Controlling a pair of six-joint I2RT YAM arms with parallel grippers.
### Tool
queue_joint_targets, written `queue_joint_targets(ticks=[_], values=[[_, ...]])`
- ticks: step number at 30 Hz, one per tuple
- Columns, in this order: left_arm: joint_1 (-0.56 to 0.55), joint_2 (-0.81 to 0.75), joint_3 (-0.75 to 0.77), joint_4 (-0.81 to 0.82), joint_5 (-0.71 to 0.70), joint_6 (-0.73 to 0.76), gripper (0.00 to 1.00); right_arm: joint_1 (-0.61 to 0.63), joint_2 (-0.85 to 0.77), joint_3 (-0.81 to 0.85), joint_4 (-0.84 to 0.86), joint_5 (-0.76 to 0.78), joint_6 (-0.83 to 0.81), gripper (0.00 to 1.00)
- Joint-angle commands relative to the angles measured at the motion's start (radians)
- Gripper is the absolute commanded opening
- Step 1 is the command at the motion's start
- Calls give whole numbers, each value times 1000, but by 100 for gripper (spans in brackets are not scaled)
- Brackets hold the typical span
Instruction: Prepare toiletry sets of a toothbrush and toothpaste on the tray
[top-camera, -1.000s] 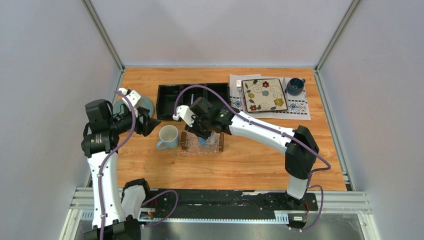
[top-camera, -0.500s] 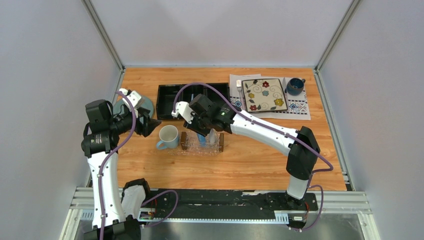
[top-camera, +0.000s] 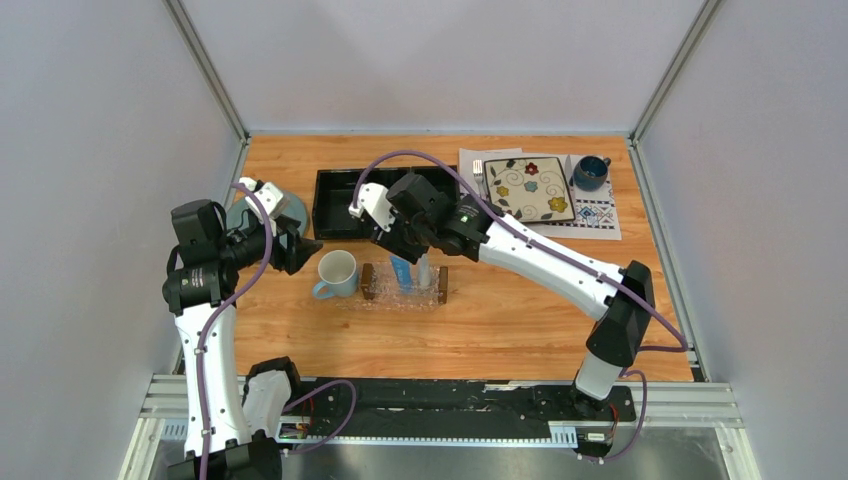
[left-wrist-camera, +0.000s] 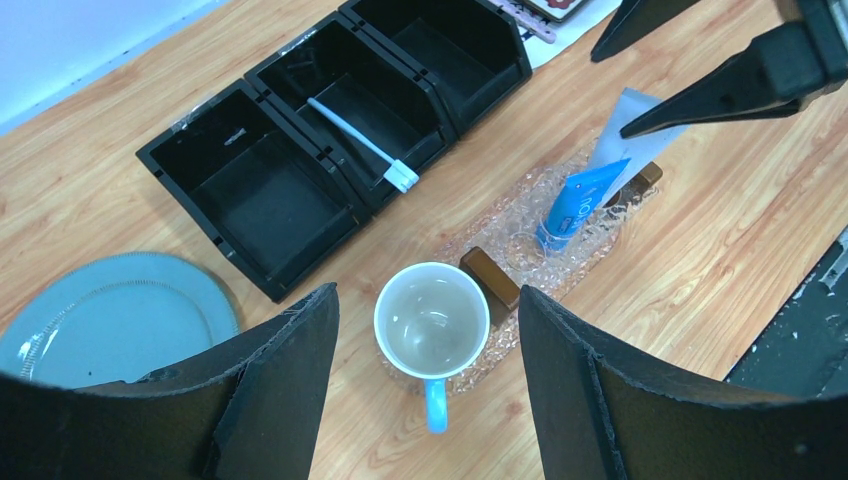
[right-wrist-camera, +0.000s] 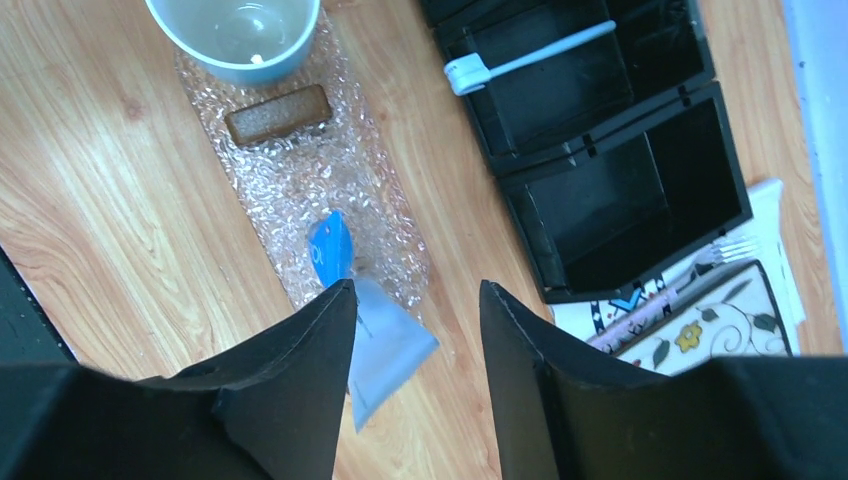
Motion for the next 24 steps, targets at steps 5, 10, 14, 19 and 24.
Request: queue_joint_targets(ticks=[5,10,14,19,24], values=[[8,1,29,17,57,19,74,-10,-97,-11,-55,99,23,59],[9,2,31,14,64,16,74,-37,-89,-5,-91,88,49,61],[8,2,31,5,67,22,74,-47,-85,-12,-106,65,71,61],[9,1,32,-10,67,34,74,-59,-83,-32,-108,45,79,61],[8,-1,24,-10,69,39,75,-62,-78,-41,-109,16,92,61]])
